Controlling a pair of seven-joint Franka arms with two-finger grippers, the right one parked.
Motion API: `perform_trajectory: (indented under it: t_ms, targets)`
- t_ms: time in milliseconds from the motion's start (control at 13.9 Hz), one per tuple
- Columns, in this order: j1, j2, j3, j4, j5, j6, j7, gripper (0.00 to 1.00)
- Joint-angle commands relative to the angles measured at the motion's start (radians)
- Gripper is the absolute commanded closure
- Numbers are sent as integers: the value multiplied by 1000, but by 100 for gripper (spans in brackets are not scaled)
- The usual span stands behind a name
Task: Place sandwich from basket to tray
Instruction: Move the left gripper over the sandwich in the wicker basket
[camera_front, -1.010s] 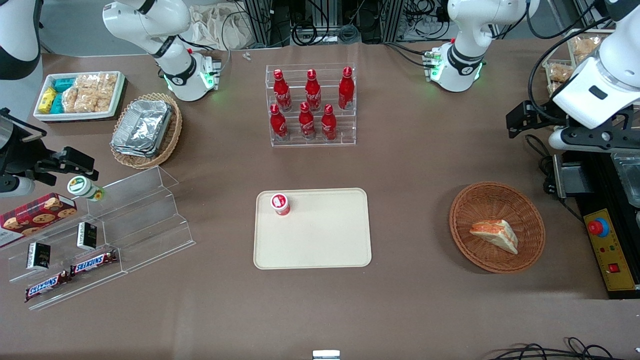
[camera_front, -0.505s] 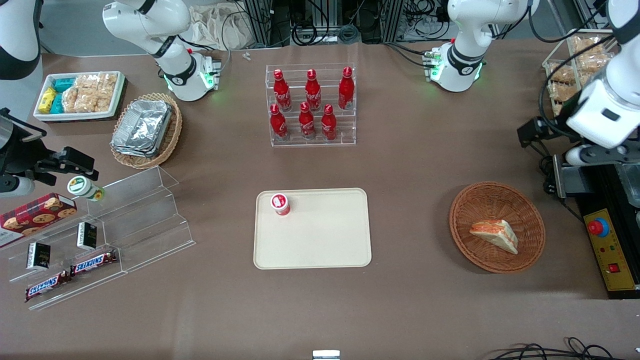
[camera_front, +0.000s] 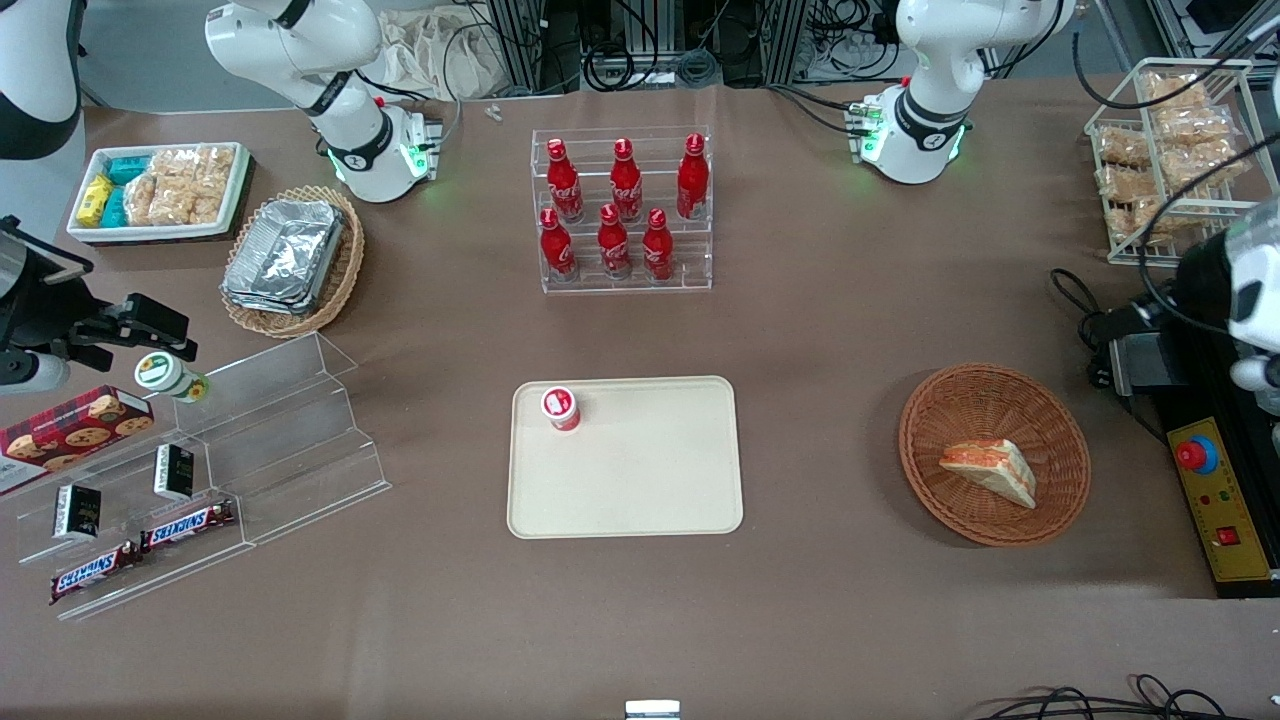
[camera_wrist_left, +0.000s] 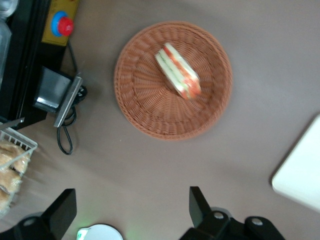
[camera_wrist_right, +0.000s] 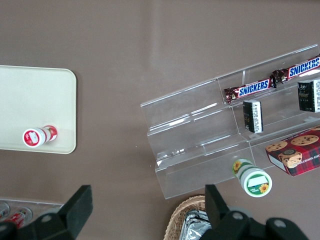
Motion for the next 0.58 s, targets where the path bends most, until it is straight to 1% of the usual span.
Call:
perform_trajectory:
  t_ms: [0,289,433,505]
  targets:
    - [17,-15,-12,-128,3,118,-152,0]
    - [20,8,-11,-267,2,293,-333,0]
    - [29,81,-12,-274,-30,386,-454,0]
    - [29,121,-12,-272,-32,435,-490,0]
